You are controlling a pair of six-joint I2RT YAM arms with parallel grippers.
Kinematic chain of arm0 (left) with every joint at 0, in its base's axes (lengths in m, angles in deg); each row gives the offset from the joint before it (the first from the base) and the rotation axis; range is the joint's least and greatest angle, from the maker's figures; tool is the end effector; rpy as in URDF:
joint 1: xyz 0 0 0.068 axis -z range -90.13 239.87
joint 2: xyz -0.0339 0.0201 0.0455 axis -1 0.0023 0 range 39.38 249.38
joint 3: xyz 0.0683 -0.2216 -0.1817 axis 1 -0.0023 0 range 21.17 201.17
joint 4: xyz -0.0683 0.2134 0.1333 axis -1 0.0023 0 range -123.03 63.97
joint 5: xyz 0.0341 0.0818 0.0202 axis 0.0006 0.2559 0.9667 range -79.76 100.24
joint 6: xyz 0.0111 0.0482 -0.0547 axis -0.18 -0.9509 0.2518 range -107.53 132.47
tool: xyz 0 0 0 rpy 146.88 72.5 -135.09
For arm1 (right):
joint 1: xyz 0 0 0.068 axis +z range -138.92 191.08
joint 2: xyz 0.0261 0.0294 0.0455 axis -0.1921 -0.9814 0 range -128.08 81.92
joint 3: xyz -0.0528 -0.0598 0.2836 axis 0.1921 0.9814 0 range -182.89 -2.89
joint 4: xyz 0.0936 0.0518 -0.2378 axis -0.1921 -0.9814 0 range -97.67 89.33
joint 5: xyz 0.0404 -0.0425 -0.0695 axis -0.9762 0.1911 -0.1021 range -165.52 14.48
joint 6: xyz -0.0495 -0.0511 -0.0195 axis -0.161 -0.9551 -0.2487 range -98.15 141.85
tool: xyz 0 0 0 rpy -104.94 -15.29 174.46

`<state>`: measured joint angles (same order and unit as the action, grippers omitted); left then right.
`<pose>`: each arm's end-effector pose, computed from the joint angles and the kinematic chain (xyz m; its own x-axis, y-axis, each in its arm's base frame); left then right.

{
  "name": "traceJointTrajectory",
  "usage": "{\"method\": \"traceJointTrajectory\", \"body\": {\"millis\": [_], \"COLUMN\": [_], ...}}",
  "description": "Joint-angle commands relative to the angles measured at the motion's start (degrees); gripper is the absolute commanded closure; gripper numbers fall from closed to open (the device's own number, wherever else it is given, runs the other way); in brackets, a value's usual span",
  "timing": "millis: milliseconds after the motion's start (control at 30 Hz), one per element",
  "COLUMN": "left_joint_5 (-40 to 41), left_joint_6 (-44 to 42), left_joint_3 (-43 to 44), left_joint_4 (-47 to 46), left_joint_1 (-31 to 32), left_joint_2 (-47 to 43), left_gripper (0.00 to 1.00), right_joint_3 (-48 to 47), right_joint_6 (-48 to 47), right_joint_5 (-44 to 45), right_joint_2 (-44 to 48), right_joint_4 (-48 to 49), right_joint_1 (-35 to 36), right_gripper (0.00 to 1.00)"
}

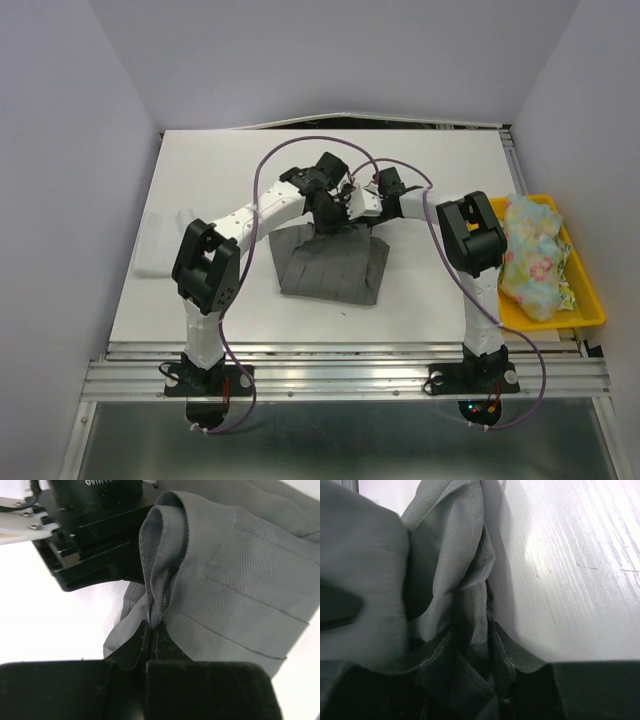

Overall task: Fold and stack the skirts
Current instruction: Fold the skirt

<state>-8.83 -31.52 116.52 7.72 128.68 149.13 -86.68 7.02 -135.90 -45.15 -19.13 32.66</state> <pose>0.3332 -0.2939 0.2719 0.0523 0.8003 -0.5973 0.9750 0.0884 0.2039 0.4089 0.2193 0.1264 -0.6473 -0.3921 -0.6537 -0.7554 0.2150 0.6190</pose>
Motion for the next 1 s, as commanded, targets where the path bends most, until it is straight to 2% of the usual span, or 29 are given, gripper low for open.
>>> {"method": "traceJointTrajectory", "body": {"millis": [0,167,333,433,567,700,800,967], "left_joint_5": [1.67,3.95,4.66,4.83,5.44,5.01,3.78,-1.3], "left_joint_6": [-2.68,-2.77,-3.04,-2.77,-2.16,0.29,4.15,13.29], "left_joint_3": [-4.29,-11.67,-16.6,-17.57,-16.26,-10.73,-3.45,1.07], "left_joint_4": [-10.77,-22.01,-27.65,-28.89,-26.7,-20.9,-15.89,-10.7], "left_joint_1": [-0.49,-0.66,-0.66,-0.58,-0.66,-1.36,-3.21,-8.64], "left_joint_2": [0.02,0.46,1.34,0.9,-1.29,-4.46,-6.65,-10.25], "left_gripper": [1.0,0.99,0.89,0.78,0.66,0.57,0.5,0.5], "right_joint_3": [0.03,-1.47,-3.48,-4.62,-7.44,-10.6,-12.18,-12.01], "right_joint_6": [-0.73,0.33,1.82,3.22,4.81,6.92,7.71,7.01], "right_joint_5": [2.46,4.04,8.87,11.94,16.16,19.15,20.91,24.69], "right_joint_2": [-2.04,-3.54,-5.47,-5.91,-5.3,-2.93,1.46,11.81], "right_joint_4": [-3.08,-3.16,-3.16,-3.08,-3.16,-3.86,-5.44,-7.55], "right_joint_1": [0.83,0.83,0.83,0.22,-1.89,-5.49,-8.13,-9.63], "right_gripper": [0.61,0.59,0.48,0.42,0.37,0.36,0.32,0.27]}}
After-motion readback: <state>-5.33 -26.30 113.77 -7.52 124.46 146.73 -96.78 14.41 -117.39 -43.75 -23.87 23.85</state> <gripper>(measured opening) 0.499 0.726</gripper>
